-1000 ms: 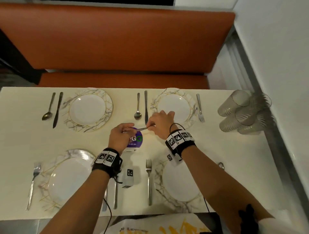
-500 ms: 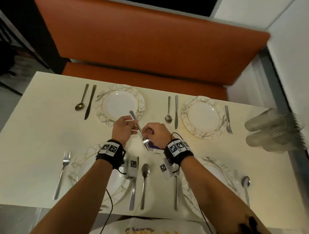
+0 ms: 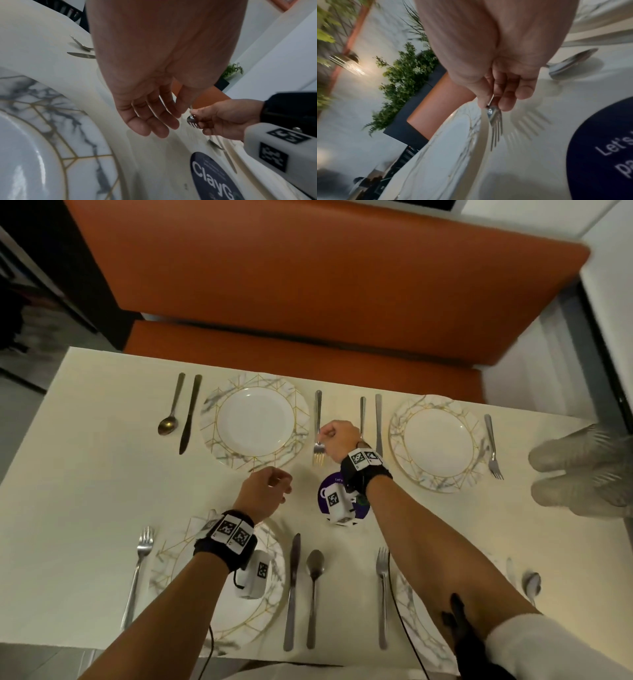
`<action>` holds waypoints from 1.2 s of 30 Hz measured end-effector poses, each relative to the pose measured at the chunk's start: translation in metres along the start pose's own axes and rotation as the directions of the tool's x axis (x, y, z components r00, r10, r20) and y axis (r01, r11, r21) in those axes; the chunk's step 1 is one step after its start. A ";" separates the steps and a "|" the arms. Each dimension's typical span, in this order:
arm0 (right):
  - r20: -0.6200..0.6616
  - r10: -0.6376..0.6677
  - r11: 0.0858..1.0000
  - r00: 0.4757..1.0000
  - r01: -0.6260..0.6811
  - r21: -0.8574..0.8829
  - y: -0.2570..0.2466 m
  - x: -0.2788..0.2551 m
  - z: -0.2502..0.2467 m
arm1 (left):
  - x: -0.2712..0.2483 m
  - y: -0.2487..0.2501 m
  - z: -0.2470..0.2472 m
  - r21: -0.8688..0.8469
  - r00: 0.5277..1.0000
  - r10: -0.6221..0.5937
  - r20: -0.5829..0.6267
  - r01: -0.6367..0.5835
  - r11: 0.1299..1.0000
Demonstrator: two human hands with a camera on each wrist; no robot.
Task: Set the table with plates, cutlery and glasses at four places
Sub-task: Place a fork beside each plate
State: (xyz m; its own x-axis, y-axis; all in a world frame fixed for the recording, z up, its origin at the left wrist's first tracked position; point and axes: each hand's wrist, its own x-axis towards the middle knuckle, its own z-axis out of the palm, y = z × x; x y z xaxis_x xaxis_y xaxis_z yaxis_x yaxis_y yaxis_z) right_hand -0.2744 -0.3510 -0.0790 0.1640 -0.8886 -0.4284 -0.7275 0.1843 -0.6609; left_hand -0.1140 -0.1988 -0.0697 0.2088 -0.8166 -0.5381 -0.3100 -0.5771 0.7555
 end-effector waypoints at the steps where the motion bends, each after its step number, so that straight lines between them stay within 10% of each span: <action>1: 0.003 0.016 1.000 1.000 -0.016 -0.016 0.000 0.005 0.003 | 0.001 -0.003 -0.001 0.012 1.000 -0.007 0.009 0.006 1.000; 36: -0.056 0.173 0.971 0.983 -0.180 -0.158 0.001 0.042 0.030 | 0.009 -0.014 -0.008 -0.018 1.000 -0.006 0.016 0.006 1.000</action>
State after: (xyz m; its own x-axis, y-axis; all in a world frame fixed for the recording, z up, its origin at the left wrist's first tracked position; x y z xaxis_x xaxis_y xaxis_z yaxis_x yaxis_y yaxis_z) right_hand -0.2484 -0.3752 -0.1164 -0.0018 -0.8652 -0.5014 -0.8409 0.2727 -0.4675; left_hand -0.1001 -0.1979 -0.0825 0.1961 -0.8129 -0.5483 -0.2923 -0.5822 0.7587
